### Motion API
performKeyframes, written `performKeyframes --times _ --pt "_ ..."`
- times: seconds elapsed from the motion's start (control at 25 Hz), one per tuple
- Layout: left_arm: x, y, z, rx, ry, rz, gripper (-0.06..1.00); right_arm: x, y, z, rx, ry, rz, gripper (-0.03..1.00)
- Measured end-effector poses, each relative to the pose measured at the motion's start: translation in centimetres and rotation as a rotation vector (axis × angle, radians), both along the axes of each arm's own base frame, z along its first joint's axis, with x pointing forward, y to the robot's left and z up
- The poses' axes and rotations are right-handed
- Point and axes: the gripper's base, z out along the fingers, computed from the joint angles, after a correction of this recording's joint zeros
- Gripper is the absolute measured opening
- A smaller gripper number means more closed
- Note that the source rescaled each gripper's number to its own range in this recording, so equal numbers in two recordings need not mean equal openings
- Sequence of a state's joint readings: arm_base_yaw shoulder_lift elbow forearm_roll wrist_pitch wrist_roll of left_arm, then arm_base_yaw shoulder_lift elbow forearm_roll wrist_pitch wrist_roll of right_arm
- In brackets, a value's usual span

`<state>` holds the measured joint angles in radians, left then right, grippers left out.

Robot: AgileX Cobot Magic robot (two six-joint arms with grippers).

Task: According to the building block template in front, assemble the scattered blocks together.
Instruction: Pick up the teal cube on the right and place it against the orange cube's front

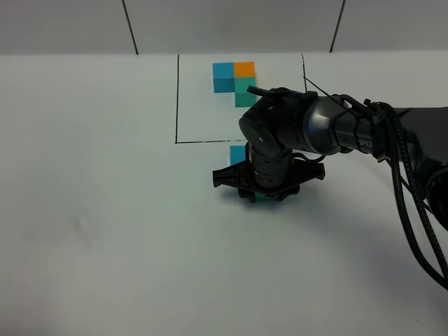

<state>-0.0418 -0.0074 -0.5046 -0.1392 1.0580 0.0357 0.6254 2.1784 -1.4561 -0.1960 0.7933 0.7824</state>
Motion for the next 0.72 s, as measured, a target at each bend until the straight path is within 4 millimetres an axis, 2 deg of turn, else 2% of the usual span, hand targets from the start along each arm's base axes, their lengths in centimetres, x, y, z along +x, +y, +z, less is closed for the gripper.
performKeyframes --times 0.72 --pt "0.00 0.00 0.00 0.000 0.000 0.000 0.68 0.10 0.07 -0.02 -0.004 0.000 0.020 0.23"
